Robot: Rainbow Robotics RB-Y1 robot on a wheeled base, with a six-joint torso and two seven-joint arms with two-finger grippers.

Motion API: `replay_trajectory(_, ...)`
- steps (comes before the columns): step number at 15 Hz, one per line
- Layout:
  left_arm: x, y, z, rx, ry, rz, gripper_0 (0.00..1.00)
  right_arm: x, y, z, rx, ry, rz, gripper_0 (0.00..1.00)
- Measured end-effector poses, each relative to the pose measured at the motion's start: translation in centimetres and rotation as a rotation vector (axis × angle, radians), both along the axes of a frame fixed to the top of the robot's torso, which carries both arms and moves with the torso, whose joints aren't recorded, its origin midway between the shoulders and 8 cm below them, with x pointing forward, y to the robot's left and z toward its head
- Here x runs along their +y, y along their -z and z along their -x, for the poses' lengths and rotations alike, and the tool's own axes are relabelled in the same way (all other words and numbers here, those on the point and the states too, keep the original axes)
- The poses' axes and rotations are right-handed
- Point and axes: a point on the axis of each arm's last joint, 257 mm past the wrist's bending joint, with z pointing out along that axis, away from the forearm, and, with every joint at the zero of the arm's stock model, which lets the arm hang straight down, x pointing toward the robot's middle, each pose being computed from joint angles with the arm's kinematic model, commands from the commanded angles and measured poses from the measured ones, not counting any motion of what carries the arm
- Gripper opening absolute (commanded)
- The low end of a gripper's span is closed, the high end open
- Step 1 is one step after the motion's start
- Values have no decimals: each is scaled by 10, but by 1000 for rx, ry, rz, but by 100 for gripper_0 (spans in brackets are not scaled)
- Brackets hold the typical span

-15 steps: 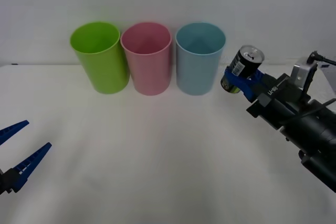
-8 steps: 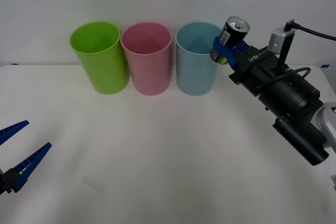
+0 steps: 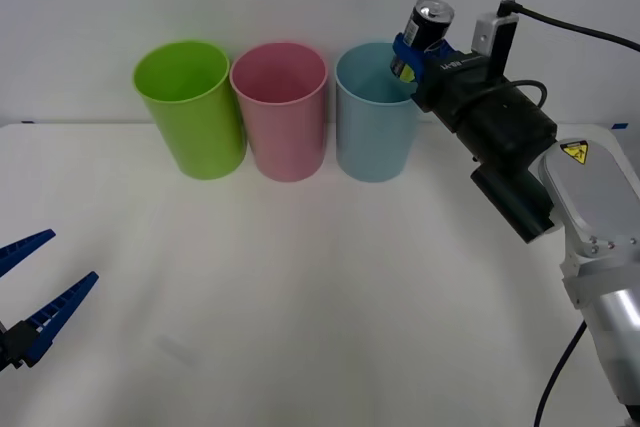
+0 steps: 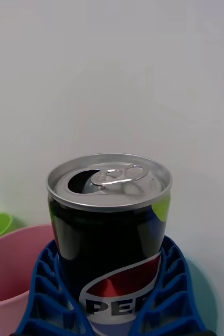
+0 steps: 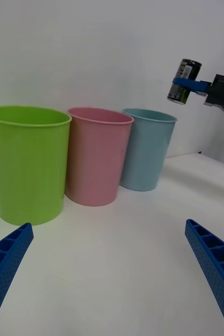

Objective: Grasp the object on the table and drop it into the matching bin: aluminum can to the light blue bin, PET bottle to the pink bin.

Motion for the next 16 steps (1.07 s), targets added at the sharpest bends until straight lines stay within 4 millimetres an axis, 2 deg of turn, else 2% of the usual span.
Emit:
replay_trajectory(3,0,0,0,0,0,0,100,5,2,-25,19,40,-11,0)
replay_trajectory(7,0,0,0,0,0,0,100,22,2,-45,38,63,-18,0)
replay_trajectory(10,0,0,0,0,0,0,100,33,-2,-53,36,74,-16,0)
replay_trajectory(14,0,0,0,0,0,0,100,34,-1,-53,31,79,-6,0)
replay_trajectory(15,0,0,0,0,0,0,100,34,-1,-53,30,79,-4,2)
replay_trajectory(16,0,0,0,0,0,0,100,33,0,-53,31,80,-2,19)
